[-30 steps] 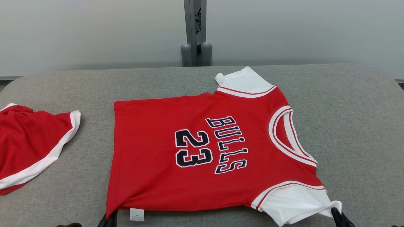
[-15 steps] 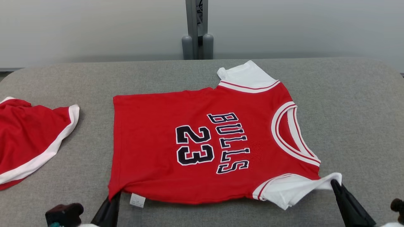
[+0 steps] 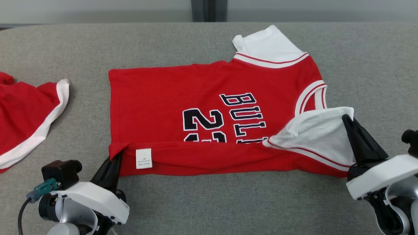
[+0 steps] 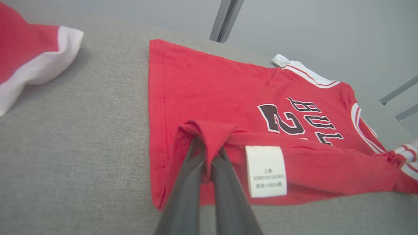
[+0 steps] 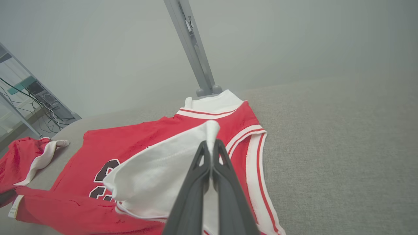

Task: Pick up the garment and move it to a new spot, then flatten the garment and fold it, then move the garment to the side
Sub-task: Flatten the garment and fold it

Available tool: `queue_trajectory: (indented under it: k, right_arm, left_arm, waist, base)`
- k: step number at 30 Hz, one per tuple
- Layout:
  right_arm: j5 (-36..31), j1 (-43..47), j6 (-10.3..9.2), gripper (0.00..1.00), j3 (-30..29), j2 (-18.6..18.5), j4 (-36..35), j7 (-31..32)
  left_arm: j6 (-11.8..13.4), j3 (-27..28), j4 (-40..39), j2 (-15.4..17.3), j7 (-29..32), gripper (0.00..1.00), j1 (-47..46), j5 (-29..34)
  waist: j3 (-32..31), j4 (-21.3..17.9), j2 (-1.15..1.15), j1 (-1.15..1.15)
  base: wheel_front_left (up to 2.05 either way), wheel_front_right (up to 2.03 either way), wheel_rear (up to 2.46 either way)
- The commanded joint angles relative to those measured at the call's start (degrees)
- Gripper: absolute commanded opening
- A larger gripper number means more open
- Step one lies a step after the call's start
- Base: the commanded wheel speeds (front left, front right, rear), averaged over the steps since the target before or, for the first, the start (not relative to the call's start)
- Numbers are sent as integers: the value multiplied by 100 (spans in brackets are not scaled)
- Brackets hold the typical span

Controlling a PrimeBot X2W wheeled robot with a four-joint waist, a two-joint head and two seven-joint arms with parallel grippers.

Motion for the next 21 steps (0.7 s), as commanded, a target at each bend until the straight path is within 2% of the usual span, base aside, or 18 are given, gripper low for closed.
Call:
queue_trajectory:
  k: [1, 10, 17, 18, 19, 20, 21]
  right_arm:
    - [7, -244, 3, 0, 58, -79, 224, -43]
    - [25, -901, 3, 0, 280, -303, 1565, -255]
    - [188, -1192, 3, 0, 458, -333, 2125, -629]
    - [202, -1204, 3, 19, 452, -337, 2180, -692]
    - [207, -1194, 3, 81, 446, -340, 2225, -772]
    - [204, -1181, 3, 100, 429, -341, 2254, -857]
    - [188, -1158, 3, 100, 407, -343, 2258, -938]
  left_arm:
    - [-64, -6, 113, 1, -35, 0, -215, -14]
    - [-176, -80, 620, -113, -175, 0, -654, -64]
    - [-192, -99, 800, -118, -157, 0, -676, -129]
    - [-160, -89, 815, -114, -202, 0, -679, -92]
    - [-155, -110, 839, -90, -215, 0, -662, -47]
    - [-137, -116, 871, -98, -211, 28, -613, -57]
    - [-102, -95, 883, -107, -257, 100, -573, -42]
  waist:
    - [290, 84, 0, 0]
    - [621, 226, 0, 0]
    - [644, 232, 0, 0]
    - [614, 237, 0, 0]
    - [576, 238, 0, 0]
    - [534, 237, 0, 0]
    - [487, 236, 0, 0]
  base:
    - [0, 0, 0]
    - [0, 0, 0]
    - [0, 0, 0]
    - [0, 0, 0]
    - [0, 0, 0]
    - [0, 0, 0]
    - [0, 0, 0]
